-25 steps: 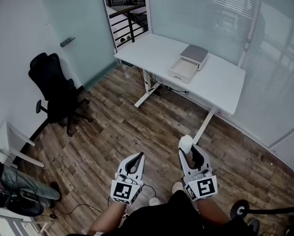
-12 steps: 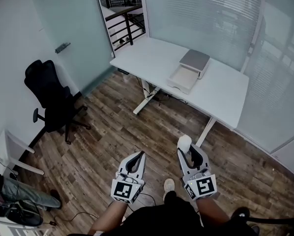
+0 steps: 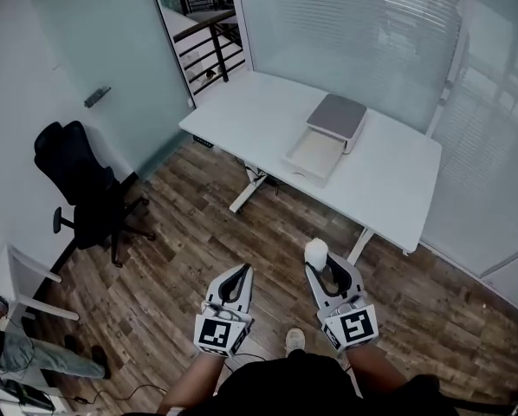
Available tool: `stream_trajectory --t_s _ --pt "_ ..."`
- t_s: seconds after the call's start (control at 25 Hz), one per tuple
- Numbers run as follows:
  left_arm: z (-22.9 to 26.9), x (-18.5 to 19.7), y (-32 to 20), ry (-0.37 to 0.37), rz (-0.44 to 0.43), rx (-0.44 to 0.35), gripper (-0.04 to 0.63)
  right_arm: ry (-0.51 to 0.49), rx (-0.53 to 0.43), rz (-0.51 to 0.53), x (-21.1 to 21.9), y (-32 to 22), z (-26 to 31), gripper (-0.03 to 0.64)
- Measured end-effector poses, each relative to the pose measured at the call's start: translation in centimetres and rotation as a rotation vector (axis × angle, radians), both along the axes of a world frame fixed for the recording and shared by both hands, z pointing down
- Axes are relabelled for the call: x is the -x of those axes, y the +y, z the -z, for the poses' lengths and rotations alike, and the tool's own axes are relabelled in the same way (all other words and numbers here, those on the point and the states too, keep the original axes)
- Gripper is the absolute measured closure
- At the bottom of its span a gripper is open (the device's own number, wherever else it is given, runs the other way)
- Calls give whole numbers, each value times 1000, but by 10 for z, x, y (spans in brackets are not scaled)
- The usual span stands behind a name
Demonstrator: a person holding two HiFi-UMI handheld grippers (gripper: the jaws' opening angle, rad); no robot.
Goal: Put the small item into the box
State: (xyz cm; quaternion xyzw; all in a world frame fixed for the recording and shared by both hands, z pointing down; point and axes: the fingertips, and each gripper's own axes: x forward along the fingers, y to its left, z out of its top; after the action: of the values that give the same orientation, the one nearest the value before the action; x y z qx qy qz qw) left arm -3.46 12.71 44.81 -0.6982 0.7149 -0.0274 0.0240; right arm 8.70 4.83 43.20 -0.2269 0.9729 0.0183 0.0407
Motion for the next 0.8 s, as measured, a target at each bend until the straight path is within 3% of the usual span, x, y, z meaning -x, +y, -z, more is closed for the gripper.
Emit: stream_trajectory --t_s 0.64,0.8 --pt "-25 37 -78 22 64 67 582 -11 46 38 37 -86 -15 463" --pt "-23 54 -102 16 53 49 581 -7 35 31 53 -106 -15 463"
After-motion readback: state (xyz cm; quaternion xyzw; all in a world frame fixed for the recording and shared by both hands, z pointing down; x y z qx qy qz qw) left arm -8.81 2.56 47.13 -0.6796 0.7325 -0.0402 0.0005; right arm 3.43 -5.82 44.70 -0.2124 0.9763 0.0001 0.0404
